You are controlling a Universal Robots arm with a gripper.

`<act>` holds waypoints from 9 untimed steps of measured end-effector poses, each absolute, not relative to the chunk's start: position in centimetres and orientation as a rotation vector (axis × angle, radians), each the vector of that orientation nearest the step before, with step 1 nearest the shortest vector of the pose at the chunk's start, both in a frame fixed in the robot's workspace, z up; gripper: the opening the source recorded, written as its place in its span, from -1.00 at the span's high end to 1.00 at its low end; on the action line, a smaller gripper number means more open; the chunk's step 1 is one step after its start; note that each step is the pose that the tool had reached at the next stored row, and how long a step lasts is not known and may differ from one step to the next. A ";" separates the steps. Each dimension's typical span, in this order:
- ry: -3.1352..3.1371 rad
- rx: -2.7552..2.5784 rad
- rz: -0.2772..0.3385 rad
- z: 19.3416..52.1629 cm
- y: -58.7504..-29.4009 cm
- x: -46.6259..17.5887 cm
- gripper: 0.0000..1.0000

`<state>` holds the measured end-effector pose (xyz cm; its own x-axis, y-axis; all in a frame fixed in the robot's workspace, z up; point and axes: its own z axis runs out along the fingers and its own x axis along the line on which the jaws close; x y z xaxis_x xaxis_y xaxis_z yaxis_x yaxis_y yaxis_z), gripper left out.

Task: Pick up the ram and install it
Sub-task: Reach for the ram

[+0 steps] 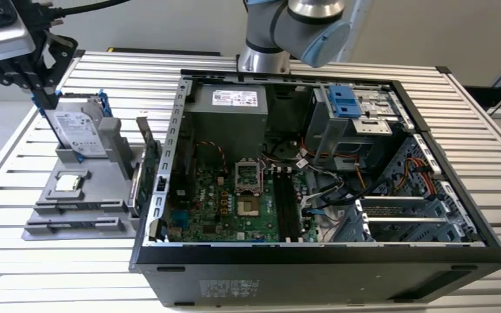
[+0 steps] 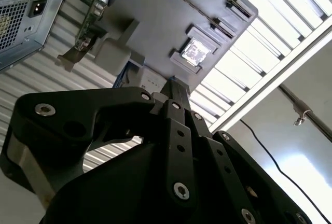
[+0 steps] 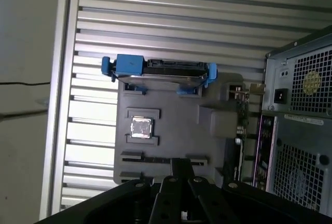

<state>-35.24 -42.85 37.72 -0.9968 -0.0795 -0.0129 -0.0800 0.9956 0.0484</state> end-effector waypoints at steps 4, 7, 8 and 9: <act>3.127 -0.125 0.077 37.7 -43.1 -35.2 1.00; 3.127 -0.125 0.076 37.6 -43.3 -35.2 1.00; 3.127 -0.125 0.077 37.6 -43.4 -35.2 1.00; 3.127 -0.125 0.077 37.6 -43.4 -35.2 1.00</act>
<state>-35.24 -43.45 37.62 -0.9968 -0.0795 -0.0128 -0.0800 0.9956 0.0484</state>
